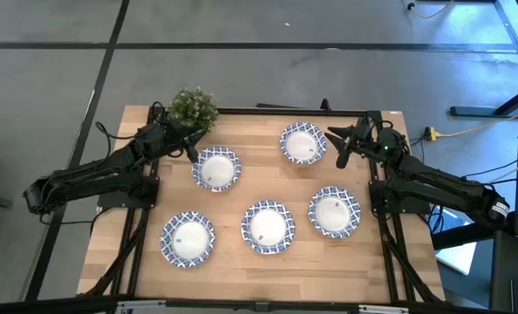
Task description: Nest bowls inside each other
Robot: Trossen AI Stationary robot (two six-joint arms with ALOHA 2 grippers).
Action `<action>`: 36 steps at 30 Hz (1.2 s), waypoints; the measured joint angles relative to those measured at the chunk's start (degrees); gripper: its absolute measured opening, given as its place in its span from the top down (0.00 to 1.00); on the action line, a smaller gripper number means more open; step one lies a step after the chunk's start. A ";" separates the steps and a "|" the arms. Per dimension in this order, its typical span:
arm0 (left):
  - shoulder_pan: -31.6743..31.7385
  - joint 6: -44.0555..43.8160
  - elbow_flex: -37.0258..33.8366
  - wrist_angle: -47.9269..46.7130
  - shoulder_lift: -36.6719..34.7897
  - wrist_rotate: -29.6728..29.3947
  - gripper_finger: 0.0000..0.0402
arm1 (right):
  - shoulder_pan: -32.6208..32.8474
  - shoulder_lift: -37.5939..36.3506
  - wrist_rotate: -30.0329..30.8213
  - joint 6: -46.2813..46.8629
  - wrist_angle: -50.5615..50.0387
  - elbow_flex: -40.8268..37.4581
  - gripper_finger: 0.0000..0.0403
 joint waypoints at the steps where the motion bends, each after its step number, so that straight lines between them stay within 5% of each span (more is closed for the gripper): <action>1: 0.02 0.00 0.00 0.00 -0.02 0.00 0.73 | 0.00 0.01 0.00 -0.01 -0.02 -0.01 0.70; 36: 0.00 0.00 0.00 -0.01 0.00 0.00 0.73 | 0.04 0.01 0.90 0.17 -0.34 0.00 0.70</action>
